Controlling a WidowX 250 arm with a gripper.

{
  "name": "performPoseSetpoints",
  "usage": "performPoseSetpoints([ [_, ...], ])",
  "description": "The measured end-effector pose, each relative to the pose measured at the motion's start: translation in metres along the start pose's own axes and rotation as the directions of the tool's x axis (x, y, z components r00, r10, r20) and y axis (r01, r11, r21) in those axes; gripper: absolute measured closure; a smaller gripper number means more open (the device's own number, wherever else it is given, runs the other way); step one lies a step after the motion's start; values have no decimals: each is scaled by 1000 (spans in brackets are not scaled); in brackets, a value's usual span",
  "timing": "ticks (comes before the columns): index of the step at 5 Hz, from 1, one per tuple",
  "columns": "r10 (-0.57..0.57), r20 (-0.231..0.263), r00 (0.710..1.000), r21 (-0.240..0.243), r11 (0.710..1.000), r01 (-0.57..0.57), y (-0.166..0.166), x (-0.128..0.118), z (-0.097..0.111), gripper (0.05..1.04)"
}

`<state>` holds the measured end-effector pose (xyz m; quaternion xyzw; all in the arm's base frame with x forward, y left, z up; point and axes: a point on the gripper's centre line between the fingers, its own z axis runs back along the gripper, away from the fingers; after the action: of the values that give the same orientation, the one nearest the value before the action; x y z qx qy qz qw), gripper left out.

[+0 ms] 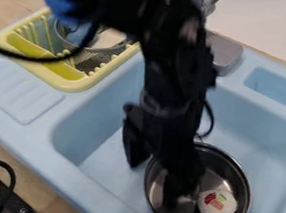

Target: Move the silver pot to the top of the sink at the right side of the yellow dish drainer

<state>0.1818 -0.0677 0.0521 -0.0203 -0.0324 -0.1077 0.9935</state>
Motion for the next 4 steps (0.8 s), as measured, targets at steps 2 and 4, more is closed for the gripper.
performPoseSetpoints([
  [2, 34, 20, 999, 9, 999, -34, 6, -5, 13, 686],
  [4, 91, 50, 995, -30, 996, -89, 23, 0, 41, 1007],
])
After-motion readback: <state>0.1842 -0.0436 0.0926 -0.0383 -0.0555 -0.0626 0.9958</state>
